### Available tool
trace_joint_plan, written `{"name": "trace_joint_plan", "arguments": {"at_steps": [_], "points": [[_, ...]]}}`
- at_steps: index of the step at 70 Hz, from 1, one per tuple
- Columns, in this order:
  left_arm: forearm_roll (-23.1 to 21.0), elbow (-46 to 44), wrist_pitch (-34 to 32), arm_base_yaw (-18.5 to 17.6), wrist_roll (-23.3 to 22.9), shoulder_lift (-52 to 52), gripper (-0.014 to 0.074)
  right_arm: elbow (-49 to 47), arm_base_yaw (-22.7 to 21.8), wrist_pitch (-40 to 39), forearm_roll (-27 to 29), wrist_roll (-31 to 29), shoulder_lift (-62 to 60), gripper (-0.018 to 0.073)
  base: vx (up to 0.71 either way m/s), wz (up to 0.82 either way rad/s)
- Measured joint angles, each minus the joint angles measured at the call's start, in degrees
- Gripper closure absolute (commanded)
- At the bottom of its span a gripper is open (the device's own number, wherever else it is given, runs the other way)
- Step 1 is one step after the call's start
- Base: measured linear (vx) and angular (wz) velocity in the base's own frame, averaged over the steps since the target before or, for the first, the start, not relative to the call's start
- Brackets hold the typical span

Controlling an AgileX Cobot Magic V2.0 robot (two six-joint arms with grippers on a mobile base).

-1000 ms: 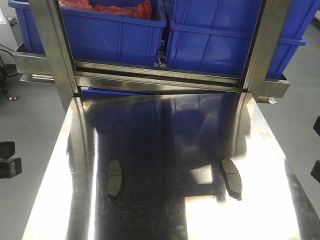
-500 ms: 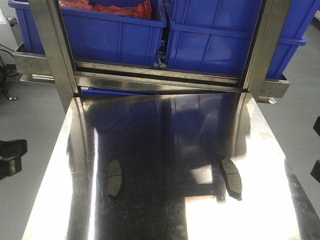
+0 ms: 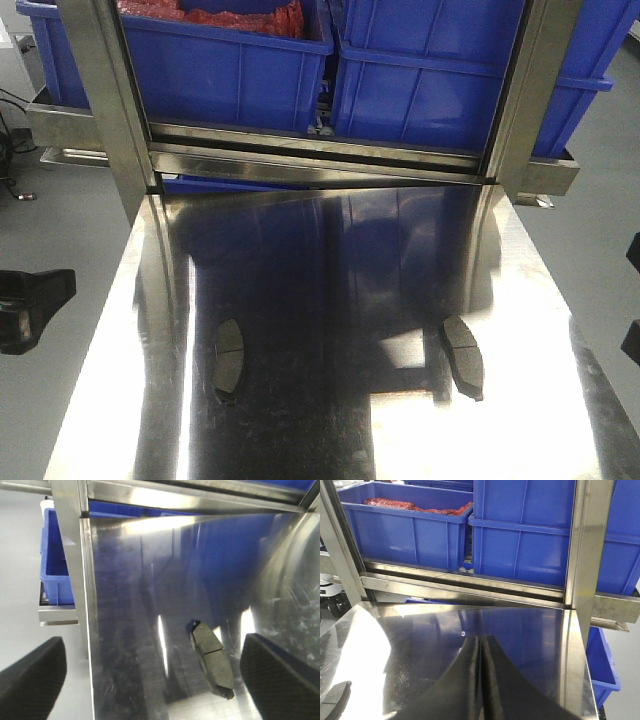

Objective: Move and align brake pads A on conveyor
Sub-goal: 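Lower the left gripper over the nearer brake pad and close on it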

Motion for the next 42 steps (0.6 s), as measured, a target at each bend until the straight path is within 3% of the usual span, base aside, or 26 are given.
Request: {"name": "trace_joint_plan", "arguments": {"at_steps": [9, 19, 29, 36, 42], "points": [[-1.5, -4.0, 4.3, -1.3, 3.2, 1.8, 0.0001, 0.0, 0.0, 0.0, 0.0, 0.0, 0.0, 0.0568, 0.00, 0.00], [-3.0, -10.6, 7.9, -6.5, 6.6, 6.1, 0.0003, 0.0, 0.0, 0.0, 0.0, 0.0, 0.0, 0.0568, 0.00, 0.00], [-3.2, -15.2, 8.1, -12.6, 6.6, 12.8, 0.0003, 0.0, 0.0, 0.0, 0.0, 0.0, 0.0, 0.0568, 0.00, 0.00], [0.3, -17.5, 8.2, -17.9, 3.0, 19.2, 0.0003, 0.0, 0.0, 0.0, 0.0, 0.0, 0.0, 0.0568, 0.00, 0.00], [8.3, -19.5, 9.2, -22.1, -4.2, 24.5, 0.0003, 0.0, 0.0, 0.0, 0.0, 0.0, 0.0, 0.0568, 0.00, 0.00]]}}
